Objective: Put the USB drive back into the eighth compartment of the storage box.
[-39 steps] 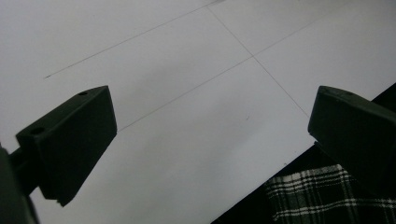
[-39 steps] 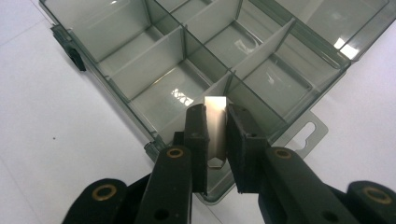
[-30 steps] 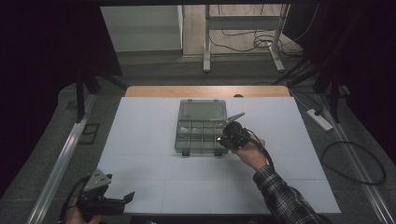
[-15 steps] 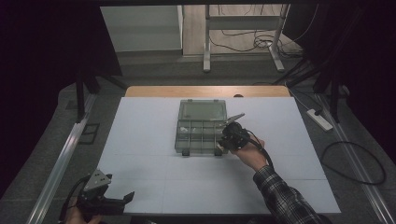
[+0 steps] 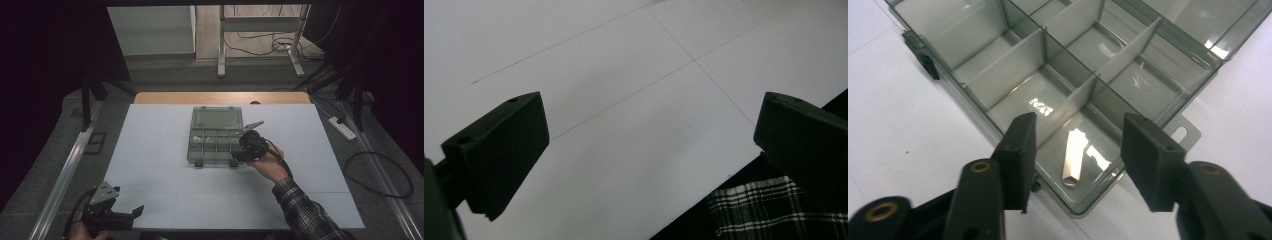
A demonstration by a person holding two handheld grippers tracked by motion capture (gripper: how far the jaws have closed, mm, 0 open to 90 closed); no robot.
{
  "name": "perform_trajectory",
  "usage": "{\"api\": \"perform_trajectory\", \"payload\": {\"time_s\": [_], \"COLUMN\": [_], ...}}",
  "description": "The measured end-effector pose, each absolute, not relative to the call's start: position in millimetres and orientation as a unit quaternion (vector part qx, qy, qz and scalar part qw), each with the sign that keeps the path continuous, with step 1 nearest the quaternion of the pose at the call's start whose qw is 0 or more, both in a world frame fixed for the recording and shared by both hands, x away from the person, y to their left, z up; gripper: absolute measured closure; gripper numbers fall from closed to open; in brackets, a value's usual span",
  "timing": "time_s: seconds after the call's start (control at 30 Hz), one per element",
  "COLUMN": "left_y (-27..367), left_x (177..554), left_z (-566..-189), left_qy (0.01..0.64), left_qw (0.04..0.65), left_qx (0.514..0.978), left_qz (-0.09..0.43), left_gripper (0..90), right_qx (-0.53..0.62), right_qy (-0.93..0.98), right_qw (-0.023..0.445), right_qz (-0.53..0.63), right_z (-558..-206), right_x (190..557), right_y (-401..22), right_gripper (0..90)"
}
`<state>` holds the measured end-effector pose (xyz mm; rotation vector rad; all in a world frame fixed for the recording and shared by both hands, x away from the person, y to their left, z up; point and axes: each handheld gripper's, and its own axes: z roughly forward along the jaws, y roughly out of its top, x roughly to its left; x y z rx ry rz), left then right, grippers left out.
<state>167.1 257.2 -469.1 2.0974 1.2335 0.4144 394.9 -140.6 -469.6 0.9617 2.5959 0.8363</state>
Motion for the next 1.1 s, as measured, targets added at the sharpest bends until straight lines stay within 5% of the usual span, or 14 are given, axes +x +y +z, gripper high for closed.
{"api": "perform_trajectory", "payload": {"time_s": [0.6, 1.1], "left_y": [257.0, 256.7], "left_x": [167.0, 167.0], "left_z": [-469.1, -469.1], "left_qy": [0.471, 0.471], "left_qw": [0.330, 0.329], "left_qx": [0.803, 0.803], "left_qz": [0.158, 0.160], "left_gripper": [1.5, 1.6], "right_qx": [0.332, 0.329], "right_qy": [0.892, 0.892], "right_qw": [0.100, 0.094], "right_qz": [0.290, 0.294], "right_z": [-465.4, -461.0], "right_x": [388.2, 380.1], "right_y": [-141.2, -148.2], "right_gripper": [27.4, 23.5]}}
